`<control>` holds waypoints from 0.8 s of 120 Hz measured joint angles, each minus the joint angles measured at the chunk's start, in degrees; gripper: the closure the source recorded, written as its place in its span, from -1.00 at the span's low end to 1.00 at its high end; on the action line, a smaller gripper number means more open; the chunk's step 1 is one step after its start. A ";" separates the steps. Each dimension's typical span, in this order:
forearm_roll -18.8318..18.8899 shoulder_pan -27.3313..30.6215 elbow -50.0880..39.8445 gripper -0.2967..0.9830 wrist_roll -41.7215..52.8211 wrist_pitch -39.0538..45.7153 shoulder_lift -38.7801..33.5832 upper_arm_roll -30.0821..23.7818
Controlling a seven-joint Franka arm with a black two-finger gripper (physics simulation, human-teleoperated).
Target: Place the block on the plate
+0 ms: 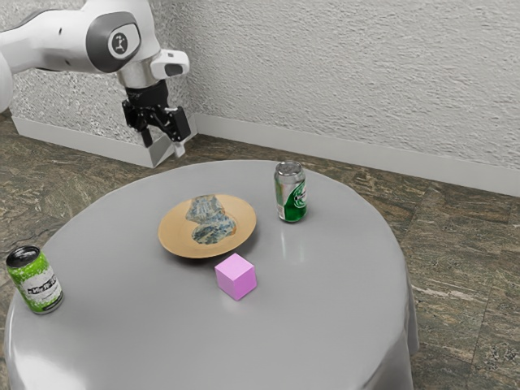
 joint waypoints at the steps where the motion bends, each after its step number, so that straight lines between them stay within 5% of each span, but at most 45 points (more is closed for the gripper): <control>1: 0.00 0.00 0.00 -0.54 0.02 0.02 0.00 0.00; 39: 0.02 0.00 -0.88 -0.54 0.42 0.48 0.27 -0.10; 61: 0.00 -0.21 -6.11 -0.54 0.26 0.87 0.06 -4.98; 96: 2.76 -2.24 -17.01 -0.54 0.28 11.91 0.07 -8.17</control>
